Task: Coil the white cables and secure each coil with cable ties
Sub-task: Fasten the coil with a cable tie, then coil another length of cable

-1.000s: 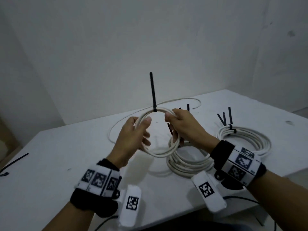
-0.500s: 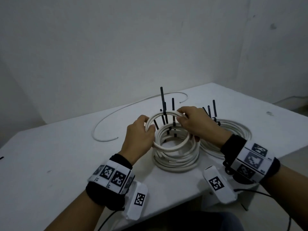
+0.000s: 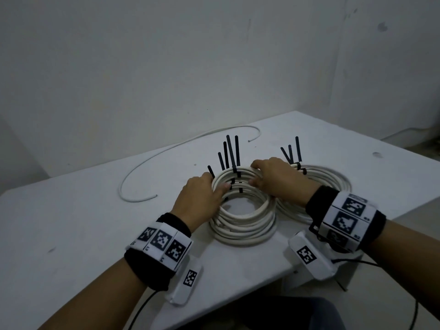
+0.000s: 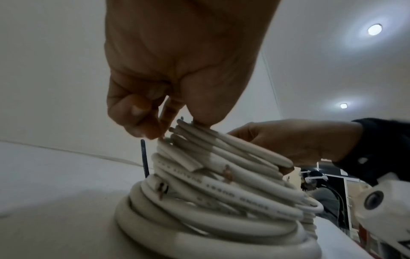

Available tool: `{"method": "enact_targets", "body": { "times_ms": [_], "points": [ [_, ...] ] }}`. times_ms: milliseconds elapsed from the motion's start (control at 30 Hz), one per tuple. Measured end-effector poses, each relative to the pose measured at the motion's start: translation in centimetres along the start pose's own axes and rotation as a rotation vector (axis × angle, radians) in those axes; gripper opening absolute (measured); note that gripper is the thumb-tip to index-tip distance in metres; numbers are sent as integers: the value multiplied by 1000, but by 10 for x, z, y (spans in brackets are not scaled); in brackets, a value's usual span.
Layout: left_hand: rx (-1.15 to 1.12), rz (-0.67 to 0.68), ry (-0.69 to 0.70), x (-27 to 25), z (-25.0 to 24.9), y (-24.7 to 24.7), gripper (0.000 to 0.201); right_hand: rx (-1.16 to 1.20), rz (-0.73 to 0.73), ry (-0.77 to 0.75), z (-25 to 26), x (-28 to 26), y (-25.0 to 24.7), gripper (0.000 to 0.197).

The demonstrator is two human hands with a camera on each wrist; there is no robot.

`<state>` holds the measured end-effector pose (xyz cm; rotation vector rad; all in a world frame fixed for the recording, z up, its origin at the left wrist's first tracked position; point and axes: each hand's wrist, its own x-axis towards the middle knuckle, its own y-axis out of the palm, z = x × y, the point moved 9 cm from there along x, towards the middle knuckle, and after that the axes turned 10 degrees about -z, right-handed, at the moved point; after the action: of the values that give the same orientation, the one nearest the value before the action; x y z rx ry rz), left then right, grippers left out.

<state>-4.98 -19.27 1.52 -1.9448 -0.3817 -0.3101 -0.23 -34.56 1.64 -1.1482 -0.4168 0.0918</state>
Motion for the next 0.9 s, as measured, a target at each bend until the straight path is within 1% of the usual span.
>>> {"method": "enact_targets", "body": {
  "times_ms": [67, 100, 167, 267, 333, 400, 433, 467, 567, 633, 700, 767, 833, 900],
  "points": [
    [3, 25, -51, 0, 4, -7, 59, -47, 48, -9, -2, 1, -2, 57],
    [7, 22, -68, 2, 7, -13, 63, -78, 47, -18, -2, 2, -8, 64],
    [19, 3, -86, 9, 17, -28, 62, -117, -7, -38, 2, 7, -24, 68],
    [55, -6, -121, 26, 40, -48, 49, -33, -101, -44, 18, 22, -52, 52],
    [71, -3, -152, 39, 59, -61, 38, 84, -116, -45, 33, 34, -63, 42],
    [130, 3, -147, 50, 83, -71, 24, 151, -116, -100, 55, 45, -66, 34],
    [190, 39, -135, 54, 97, -72, 18, 168, -105, -139, 69, 50, -64, 31],
    [258, 110, -126, 56, 112, -69, 16, 175, -88, -177, 83, 55, -59, 29],
    [420, 408, -157, 46, 162, -50, 39, 187, -12, -261, 128, 65, -39, 25],
    [507, 519, -155, 39, 187, -40, 50, 217, 53, -285, 152, 68, -23, 22],
    [559, 556, -139, 36, 203, -31, 54, 205, 111, -309, 171, 69, -6, 21],
    [575, 562, -129, 37, 215, -25, 52, 161, 184, -325, 184, 68, 10, 20],
    [610, 529, -66, 40, 216, -22, 42, 126, 267, -333, 192, 66, 24, 20],
    [680, 469, 23, 42, 208, -22, 26, 106, 329, -336, 195, 62, 32, 20]
  ]
}}
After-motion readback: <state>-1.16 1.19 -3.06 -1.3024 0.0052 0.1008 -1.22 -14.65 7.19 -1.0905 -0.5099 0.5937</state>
